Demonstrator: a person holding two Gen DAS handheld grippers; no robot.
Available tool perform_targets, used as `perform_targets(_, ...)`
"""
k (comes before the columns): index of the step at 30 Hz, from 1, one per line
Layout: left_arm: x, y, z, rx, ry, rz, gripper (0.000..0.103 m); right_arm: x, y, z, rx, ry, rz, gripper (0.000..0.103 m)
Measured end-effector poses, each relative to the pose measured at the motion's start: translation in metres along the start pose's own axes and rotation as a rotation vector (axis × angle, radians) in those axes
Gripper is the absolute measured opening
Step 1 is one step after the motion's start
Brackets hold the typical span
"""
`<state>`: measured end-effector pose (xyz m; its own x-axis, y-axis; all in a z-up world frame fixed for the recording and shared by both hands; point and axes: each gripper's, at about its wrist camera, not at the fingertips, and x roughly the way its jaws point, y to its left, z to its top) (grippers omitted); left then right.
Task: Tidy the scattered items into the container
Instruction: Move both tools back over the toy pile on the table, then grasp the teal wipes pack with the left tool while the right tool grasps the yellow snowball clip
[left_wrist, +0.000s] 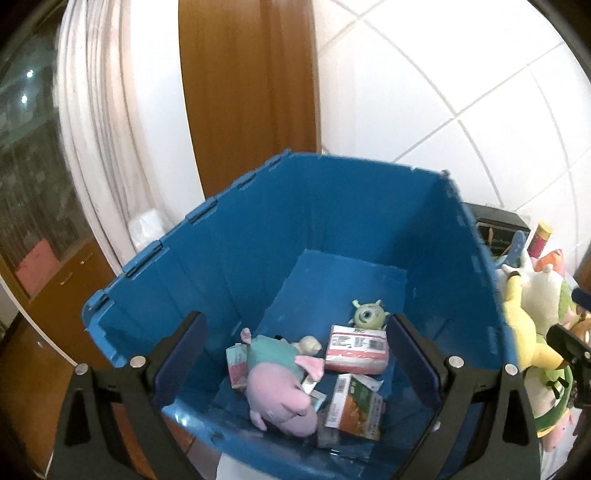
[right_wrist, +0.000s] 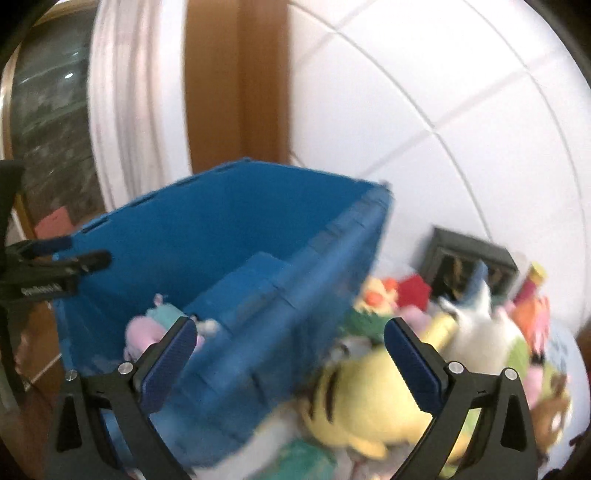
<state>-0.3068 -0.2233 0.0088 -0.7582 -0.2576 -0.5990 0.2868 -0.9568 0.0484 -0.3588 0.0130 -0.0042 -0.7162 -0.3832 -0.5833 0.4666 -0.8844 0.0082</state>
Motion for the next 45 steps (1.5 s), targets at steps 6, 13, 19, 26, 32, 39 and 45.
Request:
perform_targets(6, -0.061, -0.062, -0.021, 0.029, -0.087, -0.043, 0.099, -0.048, -0.083, -0.059, 0.113, 0.028, -0.083, 0.103)
perform_targets(13, -0.117, -0.151, -0.053, 0.062, -0.108, -0.113, 0.099, -0.096, -0.182, -0.132, 0.192, 0.108, -0.157, 0.103)
perform_targets(19, -0.136, -0.218, -0.092, 0.097, -0.043, -0.15, 0.099, -0.123, -0.232, -0.188, 0.179, 0.173, -0.156, 0.103)
perform_targets(26, -0.099, -0.259, -0.148, 0.153, 0.143, -0.161, 0.099, -0.129, -0.264, -0.243, 0.211, 0.267, -0.17, 0.103)
perform_targets(32, -0.04, -0.26, -0.194, 0.207, 0.283, -0.14, 0.099, -0.113, -0.27, -0.275, 0.258, 0.349, -0.189, 0.103)
perform_targets(39, 0.0, -0.245, -0.22, 0.225, 0.334, -0.144, 0.099, -0.089, -0.257, -0.294, 0.376, 0.392, -0.132, 0.103)
perform_targets(45, 0.008, -0.236, -0.235, 0.253, 0.325, -0.193, 0.099, -0.075, -0.227, -0.296, 0.379, 0.394, -0.134, 0.103)
